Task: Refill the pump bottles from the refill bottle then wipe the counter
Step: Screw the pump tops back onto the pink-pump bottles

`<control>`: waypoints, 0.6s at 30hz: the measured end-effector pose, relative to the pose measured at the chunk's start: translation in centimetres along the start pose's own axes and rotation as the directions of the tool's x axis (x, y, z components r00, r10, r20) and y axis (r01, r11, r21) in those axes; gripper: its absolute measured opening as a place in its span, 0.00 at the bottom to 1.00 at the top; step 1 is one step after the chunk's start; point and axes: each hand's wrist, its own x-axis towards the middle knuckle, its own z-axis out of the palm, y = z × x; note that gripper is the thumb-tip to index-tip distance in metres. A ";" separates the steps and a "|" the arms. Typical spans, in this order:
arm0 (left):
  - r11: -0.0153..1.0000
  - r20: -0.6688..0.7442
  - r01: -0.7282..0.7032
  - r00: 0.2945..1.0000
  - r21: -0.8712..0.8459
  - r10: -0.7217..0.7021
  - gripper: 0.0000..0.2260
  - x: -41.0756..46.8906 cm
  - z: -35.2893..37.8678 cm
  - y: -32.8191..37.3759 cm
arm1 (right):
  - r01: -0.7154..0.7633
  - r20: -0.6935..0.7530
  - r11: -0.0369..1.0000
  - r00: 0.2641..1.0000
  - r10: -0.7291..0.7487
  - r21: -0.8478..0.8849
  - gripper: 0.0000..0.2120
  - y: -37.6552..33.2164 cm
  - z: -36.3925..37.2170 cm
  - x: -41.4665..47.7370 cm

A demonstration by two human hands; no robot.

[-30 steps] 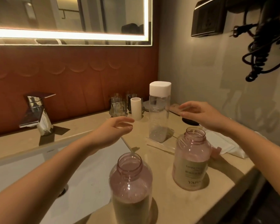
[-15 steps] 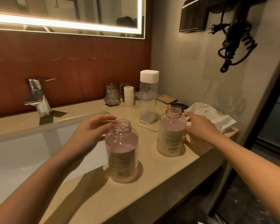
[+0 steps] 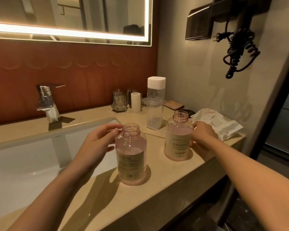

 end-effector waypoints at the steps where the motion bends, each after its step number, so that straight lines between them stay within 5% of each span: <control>1: 1.000 0.003 -0.003 1.000 0.002 0.003 0.09 0.0 0.0 0.0 | 0.006 -0.019 1.000 1.000 -0.006 0.026 0.19 0.1 0.0 0.0; 10: 1.000 0.018 0.005 1.000 -0.011 -0.005 0.10 -0.1 0.6 -0.2 | 0.053 0.040 0.992 0.998 -0.058 0.117 0.16 0.6 -0.2 0.1; 18: 1.000 0.060 -0.008 0.998 0.001 0.008 0.11 -0.4 0.5 -0.1 | 0.054 -0.180 0.976 0.984 -0.015 0.211 0.19 1.1 -0.3 0.3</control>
